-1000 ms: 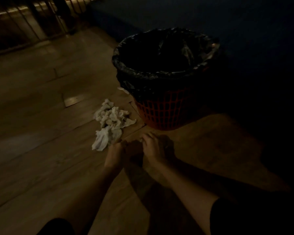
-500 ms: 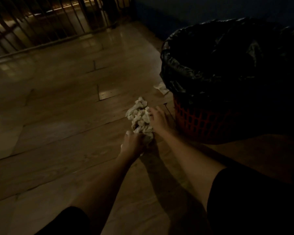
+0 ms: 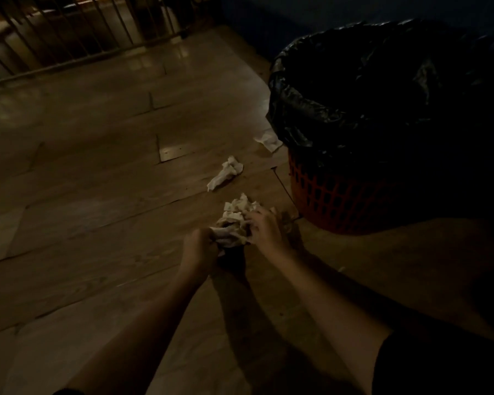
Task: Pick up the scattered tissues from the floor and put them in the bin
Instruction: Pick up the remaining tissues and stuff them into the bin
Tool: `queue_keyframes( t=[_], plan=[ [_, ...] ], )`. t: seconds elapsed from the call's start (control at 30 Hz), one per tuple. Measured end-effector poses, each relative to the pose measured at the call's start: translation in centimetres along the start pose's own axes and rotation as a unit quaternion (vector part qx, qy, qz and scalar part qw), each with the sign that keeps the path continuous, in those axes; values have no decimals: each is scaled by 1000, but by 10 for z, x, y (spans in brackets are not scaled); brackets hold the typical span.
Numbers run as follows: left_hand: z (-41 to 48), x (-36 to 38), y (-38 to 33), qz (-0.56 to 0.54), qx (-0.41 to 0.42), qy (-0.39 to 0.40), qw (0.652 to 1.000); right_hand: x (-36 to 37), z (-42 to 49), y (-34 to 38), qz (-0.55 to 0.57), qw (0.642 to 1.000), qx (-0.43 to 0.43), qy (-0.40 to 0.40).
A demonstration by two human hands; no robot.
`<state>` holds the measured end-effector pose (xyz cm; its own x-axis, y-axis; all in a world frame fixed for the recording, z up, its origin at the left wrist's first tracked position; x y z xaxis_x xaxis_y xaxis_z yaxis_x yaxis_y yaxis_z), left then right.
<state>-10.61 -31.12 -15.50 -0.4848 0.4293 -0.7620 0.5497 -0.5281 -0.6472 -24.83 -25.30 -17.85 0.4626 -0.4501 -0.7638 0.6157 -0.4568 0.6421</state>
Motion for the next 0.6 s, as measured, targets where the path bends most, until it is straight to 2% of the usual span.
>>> queue_keyframes(
  t=[0.1,0.23,0.3,0.4,0.5,0.6],
  plan=[
    [-15,-5,-3,21,12,-38,999,-29,-39,-19,113,991,77,-7],
    [-29,0,-30,14,55,-50,997,-79,-85,-42,156,975,142,-65],
    [-35,1,-41,-8,50,-59,997,-107,-101,-57,146,968,171,-109],
    [-42,-4,-41,-23,20,-76,997,-136,-115,-77,64,969,181,-155],
    [-49,-2,-26,-37,-27,-48,998,-121,-117,-95,-51,976,198,-80],
    [-48,12,-26,-3,-18,-10,1000,-89,-119,-101,-121,977,176,29]
  ],
)
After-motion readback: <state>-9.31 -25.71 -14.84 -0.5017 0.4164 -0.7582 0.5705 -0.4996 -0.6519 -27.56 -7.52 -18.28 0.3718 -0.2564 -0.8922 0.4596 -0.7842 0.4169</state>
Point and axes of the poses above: each hand's wrist, its own z-axis towards the middle knuckle, its own x-axis out of the palm, y = z × x, the point moved 7 cm from there along z, towards the middle knuckle, and after that the axes turned 9 degrees about x, right-handed, at the moved point
